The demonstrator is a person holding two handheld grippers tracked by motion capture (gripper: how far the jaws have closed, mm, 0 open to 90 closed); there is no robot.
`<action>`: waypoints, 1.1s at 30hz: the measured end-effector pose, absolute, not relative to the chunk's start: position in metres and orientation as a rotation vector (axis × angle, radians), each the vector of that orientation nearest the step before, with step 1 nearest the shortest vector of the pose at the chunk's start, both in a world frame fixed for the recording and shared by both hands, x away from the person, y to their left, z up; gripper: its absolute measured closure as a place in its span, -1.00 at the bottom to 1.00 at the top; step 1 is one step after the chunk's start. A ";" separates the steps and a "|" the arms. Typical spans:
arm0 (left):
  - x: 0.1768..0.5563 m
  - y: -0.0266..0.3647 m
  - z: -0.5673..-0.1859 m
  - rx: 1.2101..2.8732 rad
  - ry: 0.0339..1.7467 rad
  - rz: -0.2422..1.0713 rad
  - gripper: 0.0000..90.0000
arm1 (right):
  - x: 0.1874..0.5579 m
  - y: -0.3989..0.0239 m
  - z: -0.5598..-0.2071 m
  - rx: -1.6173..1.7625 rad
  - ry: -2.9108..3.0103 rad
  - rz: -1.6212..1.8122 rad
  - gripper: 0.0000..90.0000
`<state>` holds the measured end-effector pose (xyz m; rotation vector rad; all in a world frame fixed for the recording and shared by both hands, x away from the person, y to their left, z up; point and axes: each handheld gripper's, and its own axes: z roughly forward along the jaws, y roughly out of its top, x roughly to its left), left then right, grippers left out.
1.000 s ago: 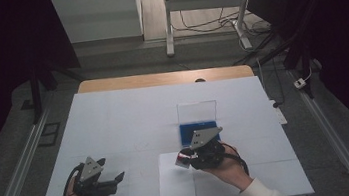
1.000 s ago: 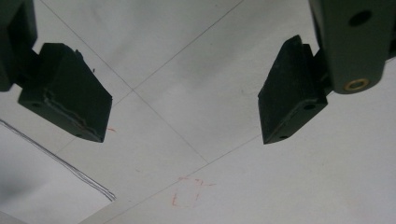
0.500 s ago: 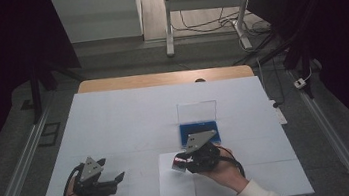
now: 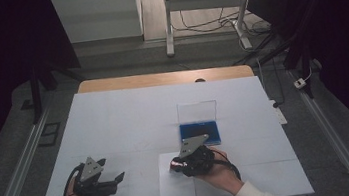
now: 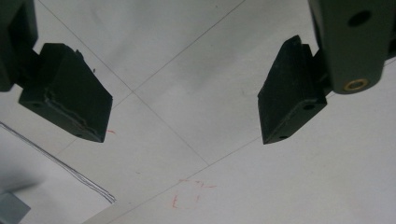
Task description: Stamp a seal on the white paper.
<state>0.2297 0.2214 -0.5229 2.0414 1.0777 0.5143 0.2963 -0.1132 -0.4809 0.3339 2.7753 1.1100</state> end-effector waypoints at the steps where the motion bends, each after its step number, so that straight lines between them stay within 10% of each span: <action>1: 0.230 0.222 -0.523 2.042 1.077 0.514 -0.60 | 0.296 -0.112 -0.482 0.337 2.774 1.109 0.57; 33: 0.231 0.223 -0.524 2.040 1.086 0.513 -0.60 | 0.301 -0.110 -0.496 0.331 2.796 1.083 0.57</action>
